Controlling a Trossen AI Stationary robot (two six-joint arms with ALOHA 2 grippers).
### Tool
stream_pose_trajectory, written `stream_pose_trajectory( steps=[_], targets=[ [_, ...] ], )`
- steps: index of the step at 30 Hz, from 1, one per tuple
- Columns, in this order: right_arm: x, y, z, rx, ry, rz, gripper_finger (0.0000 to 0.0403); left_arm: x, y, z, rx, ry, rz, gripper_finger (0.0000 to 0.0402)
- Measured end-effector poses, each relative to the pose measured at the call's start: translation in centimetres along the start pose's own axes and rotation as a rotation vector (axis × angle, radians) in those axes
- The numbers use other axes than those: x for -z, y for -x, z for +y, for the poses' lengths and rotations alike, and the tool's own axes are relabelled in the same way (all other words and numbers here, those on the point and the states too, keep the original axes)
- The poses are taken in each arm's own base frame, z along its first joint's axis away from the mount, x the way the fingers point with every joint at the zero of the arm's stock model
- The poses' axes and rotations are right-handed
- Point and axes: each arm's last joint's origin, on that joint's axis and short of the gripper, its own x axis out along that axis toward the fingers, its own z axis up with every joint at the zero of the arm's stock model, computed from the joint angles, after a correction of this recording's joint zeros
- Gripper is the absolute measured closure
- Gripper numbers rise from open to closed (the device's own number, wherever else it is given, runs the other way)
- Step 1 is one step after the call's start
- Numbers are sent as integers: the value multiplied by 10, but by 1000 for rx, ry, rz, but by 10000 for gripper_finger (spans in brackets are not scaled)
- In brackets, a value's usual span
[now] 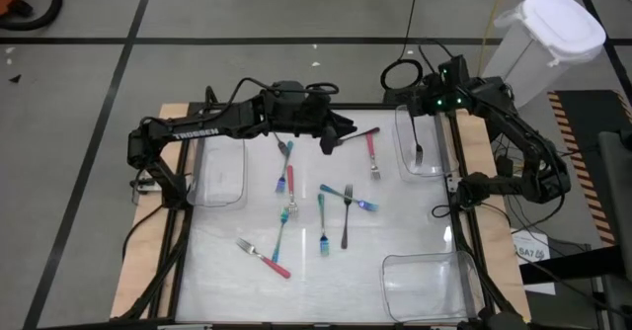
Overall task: Sort silverware by color (type)
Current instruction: Put the black fork into the top right transparent bin
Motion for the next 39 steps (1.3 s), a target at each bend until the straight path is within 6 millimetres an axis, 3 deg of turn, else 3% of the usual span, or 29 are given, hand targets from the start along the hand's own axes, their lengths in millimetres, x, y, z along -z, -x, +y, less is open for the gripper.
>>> stream_pose_trajectory(
  steps=[8,23,39],
  targets=[
    [-1,-10,-8,164,2,22,398,0,0,0,8,-10,4,268],
    [-1,-56,-19,174,-77,170,398,5,-1,-11,135,-15,63,268],
    [4,-79,-30,214,-184,271,379,11,-2,-22,167,-22,80,268]
  ],
)
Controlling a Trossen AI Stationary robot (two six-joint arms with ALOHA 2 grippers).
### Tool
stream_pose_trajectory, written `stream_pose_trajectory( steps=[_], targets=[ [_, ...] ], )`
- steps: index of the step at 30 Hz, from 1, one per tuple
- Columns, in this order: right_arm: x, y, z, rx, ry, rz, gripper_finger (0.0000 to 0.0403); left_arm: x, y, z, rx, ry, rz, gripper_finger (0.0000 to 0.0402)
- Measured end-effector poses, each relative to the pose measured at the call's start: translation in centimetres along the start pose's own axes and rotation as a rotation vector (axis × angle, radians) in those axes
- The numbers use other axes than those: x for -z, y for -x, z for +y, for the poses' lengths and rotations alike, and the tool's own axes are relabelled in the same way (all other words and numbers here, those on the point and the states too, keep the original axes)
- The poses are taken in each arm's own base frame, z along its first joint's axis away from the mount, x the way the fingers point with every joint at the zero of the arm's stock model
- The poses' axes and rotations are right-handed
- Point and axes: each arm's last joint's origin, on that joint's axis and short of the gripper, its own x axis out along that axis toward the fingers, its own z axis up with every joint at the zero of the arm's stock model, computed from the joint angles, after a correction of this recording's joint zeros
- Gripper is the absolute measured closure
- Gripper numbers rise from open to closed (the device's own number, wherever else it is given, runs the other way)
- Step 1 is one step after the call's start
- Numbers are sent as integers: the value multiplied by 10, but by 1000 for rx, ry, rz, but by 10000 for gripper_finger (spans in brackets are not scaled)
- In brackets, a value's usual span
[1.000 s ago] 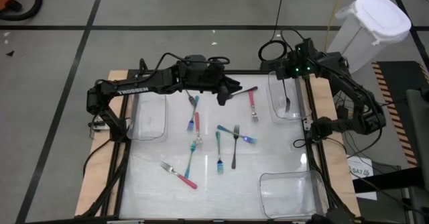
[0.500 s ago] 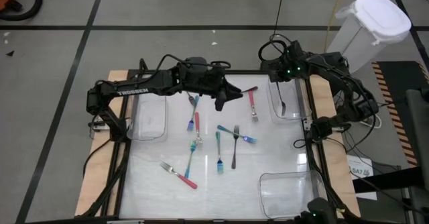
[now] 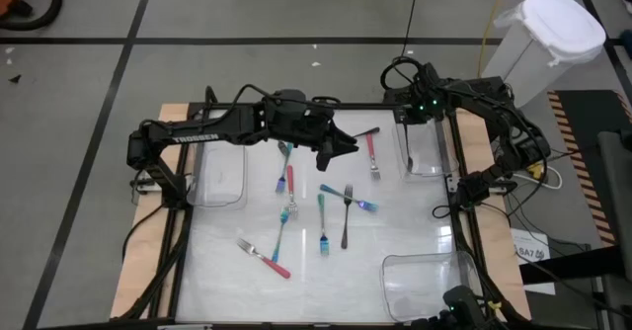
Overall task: Sort silverware by color (type)
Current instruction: Put the black fork into the top right transparent bin
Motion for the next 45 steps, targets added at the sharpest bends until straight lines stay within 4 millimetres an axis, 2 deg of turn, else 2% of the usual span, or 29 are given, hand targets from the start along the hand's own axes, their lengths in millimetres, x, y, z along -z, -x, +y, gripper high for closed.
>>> stream_pose_trajectory(
  steps=[6,18,24,33,45],
  targets=[
    [2,1,0,5,-18,12,356,0,0,0,-1,0,1,268],
    [7,4,2,9,-16,38,253,1,0,0,-4,2,8,268],
    [18,32,12,-17,24,-37,239,5,0,3,-25,19,55,268],
    [51,80,33,-92,20,-166,238,11,1,5,-53,38,116,268],
    [101,115,68,-212,69,-269,238,27,5,11,-128,91,277,268]
  ],
)
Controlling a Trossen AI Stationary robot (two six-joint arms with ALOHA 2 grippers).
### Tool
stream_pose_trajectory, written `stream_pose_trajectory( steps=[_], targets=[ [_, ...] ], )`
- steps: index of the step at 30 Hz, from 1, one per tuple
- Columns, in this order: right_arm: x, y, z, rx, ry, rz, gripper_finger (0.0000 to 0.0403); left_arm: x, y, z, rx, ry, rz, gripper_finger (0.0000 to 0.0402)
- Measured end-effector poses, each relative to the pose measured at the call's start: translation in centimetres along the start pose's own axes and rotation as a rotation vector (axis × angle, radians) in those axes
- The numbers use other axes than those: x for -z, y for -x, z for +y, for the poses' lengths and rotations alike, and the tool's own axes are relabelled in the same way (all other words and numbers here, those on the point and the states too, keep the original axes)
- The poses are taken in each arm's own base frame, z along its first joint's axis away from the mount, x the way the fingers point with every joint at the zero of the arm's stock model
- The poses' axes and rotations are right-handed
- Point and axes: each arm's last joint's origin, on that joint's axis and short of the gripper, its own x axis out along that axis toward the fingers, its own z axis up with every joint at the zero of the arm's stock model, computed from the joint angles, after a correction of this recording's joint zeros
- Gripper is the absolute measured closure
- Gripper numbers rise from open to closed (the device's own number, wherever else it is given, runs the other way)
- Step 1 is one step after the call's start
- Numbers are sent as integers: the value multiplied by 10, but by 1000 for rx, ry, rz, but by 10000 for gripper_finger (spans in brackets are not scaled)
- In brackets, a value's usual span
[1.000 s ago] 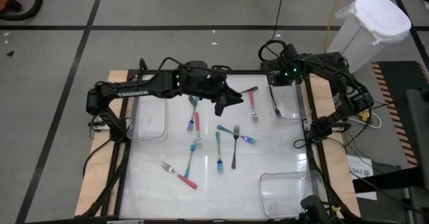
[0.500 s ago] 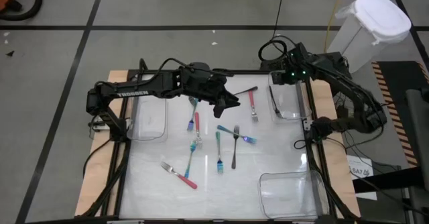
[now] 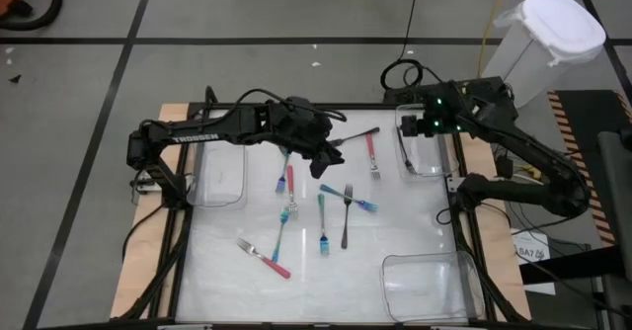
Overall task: Sort silverware by color (type)
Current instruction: Put the black fork into the top right transparent bin
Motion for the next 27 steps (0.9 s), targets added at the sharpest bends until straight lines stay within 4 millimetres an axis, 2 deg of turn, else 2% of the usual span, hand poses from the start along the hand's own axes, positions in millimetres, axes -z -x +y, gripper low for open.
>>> stream_pose_trajectory(
  steps=[6,13,18,21,27],
  targets=[
    [14,6,14,-28,74,-8,238,9,0,4,-44,36,88,268],
    [25,5,25,-39,182,7,238,23,-5,13,-132,204,219,268],
    [30,5,29,-45,285,9,238,32,-20,10,-161,382,248,268],
    [32,6,30,-54,337,21,238,37,-32,3,-179,448,236,268],
    [43,7,29,-92,407,153,238,56,-57,-17,-221,561,233,268]
  ],
)
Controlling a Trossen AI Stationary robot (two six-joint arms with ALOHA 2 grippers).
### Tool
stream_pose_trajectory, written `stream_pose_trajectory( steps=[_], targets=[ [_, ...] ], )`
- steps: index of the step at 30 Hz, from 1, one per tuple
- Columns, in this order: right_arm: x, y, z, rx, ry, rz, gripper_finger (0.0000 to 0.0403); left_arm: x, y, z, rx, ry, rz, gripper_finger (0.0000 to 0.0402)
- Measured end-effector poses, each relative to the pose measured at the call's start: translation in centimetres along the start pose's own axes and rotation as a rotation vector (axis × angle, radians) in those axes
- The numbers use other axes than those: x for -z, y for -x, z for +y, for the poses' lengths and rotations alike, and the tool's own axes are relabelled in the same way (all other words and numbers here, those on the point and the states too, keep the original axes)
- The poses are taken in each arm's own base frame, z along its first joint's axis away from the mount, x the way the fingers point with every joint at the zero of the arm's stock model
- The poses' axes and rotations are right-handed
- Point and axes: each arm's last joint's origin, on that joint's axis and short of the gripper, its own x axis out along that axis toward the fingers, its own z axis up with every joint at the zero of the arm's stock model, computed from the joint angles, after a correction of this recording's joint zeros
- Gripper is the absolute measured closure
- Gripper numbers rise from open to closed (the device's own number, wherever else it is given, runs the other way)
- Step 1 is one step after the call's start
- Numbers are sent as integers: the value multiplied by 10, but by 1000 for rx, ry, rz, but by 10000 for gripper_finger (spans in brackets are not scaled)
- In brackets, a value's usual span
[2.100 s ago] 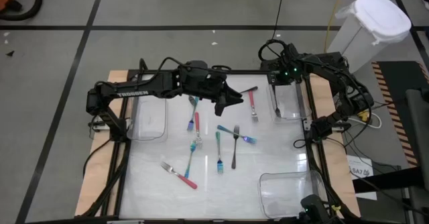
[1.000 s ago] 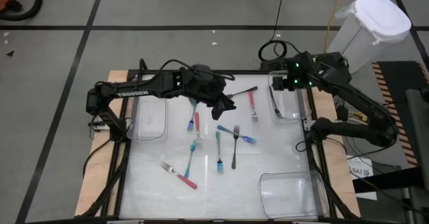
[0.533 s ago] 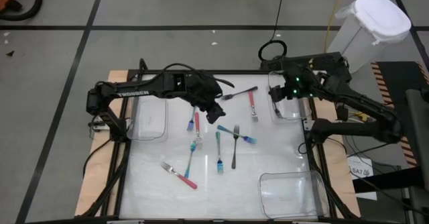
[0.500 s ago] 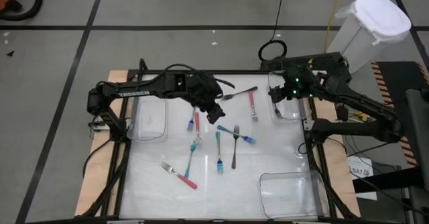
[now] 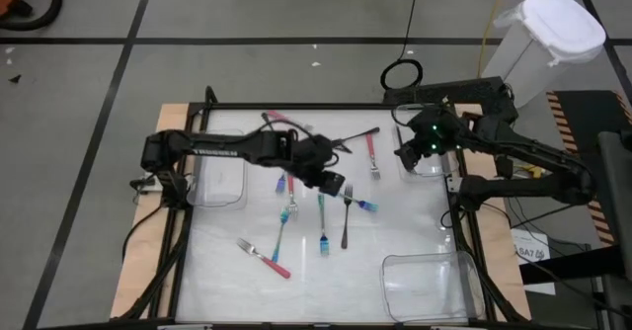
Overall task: Sort silverware by color (type)
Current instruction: Put the black fork into the top right transparent bin
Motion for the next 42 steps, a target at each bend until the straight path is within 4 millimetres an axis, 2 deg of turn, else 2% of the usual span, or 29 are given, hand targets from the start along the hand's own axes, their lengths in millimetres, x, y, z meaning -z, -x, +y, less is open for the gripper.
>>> stream_pose_trajectory(
  steps=[5,10,18,22,31,33,42],
  targets=[
    [9,3,1,3,67,58,238,18,-14,-14,4,81,-61,268],
    [12,6,4,-18,116,59,238,35,-17,-26,6,113,-132,268],
    [18,8,11,-50,192,70,238,54,-17,-35,-38,102,-264,268],
    [20,8,13,-62,208,76,238,59,-27,-34,-62,106,-266,268],
    [24,9,18,-85,237,88,238,66,-60,-31,-75,131,-256,268],
    [24,10,18,-87,239,86,238,64,-64,-35,-35,137,-269,268],
    [24,10,18,-84,241,82,238,68,-101,-22,-108,94,-247,268]
  ],
)
